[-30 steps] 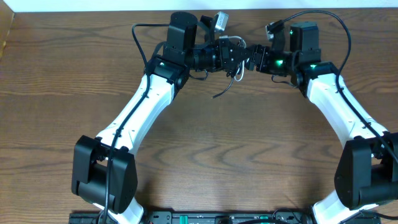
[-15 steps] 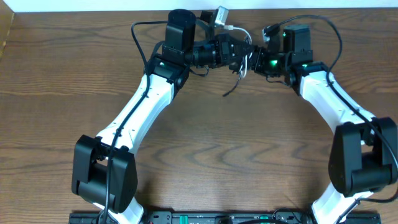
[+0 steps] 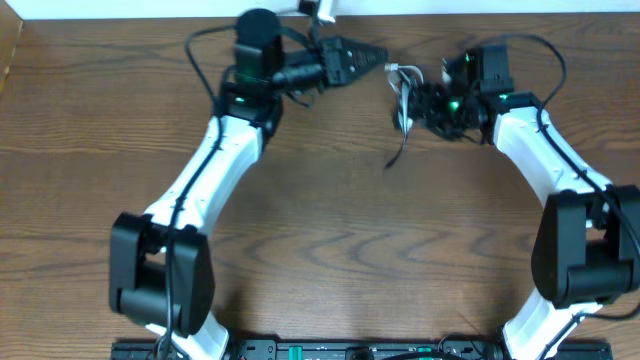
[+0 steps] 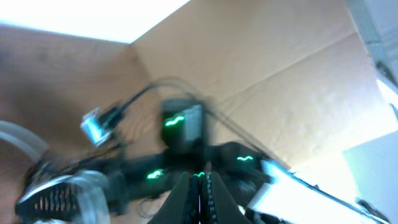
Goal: Untangle cables
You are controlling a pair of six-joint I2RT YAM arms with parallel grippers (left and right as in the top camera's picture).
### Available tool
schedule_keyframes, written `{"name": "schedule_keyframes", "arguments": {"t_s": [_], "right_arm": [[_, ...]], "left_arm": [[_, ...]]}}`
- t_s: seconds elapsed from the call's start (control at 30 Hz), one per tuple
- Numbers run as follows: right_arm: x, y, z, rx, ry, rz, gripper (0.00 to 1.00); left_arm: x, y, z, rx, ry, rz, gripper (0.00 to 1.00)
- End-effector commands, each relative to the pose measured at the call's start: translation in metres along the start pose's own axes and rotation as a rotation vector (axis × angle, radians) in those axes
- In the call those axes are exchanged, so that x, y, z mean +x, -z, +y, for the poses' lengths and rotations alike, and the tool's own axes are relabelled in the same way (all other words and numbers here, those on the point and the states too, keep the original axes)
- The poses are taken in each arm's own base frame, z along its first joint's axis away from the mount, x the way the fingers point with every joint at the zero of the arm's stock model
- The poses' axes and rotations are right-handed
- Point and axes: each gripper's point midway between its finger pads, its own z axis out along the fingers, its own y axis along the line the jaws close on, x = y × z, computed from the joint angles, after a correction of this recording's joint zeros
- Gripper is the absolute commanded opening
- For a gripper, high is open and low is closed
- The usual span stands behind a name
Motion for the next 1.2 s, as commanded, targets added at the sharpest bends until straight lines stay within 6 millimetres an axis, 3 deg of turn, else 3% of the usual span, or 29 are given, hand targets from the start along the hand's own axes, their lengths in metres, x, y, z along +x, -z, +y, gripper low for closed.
{"name": "schedule_keyframes", "arguments": {"t_s": [0.0, 0.13, 0.27, 0.4, 0.43, 0.47, 0.6, 0.77, 0.93, 1.17], "right_arm": [[-0.006, -0.010, -0.069, 0.220, -0.067, -0.030, 0.67], [0.003, -0.010, -0.085, 0.260, -0.082, 0.014, 0.66], [0.005, -0.008, -0.084, 0.258, -0.032, 0.028, 0.65], [0.005, -0.004, -0.071, 0.207, 0.038, 0.037, 0.65], [0.004, 0.000, -0.064, 0.183, 0.070, 0.035, 0.65], [0.002, 0.002, -0.062, 0.180, 0.079, 0.029, 0.66], [-0.003, 0.015, -0.053, 0.163, 0.093, -0.002, 0.67], [-0.006, 0.026, -0.042, 0.133, 0.105, -0.026, 0.69], [-0.003, 0.028, -0.043, 0.138, 0.106, -0.013, 0.69], [0.002, 0.028, -0.046, 0.148, 0.133, 0.008, 0.69]], "left_arm": [[-0.022, 0.024, -0.069, 0.086, -0.165, -0.029, 0.07], [-0.027, 0.036, -0.085, 0.092, -0.232, -0.050, 0.08], [-0.020, 0.034, -0.072, 0.058, -0.216, -0.029, 0.08], [-0.004, 0.030, -0.020, -0.130, -0.152, -0.014, 0.07], [0.006, 0.031, 0.011, -0.276, -0.138, -0.013, 0.07], [0.011, 0.033, 0.028, -0.365, -0.132, -0.011, 0.07], [0.034, 0.043, 0.079, -0.671, -0.121, 0.012, 0.07], [0.061, 0.031, 0.110, -0.796, -0.112, 0.079, 0.09], [0.087, 0.010, 0.147, -0.816, -0.084, 0.151, 0.27], [0.091, 0.004, 0.209, -0.932, -0.108, 0.130, 0.45]]}}
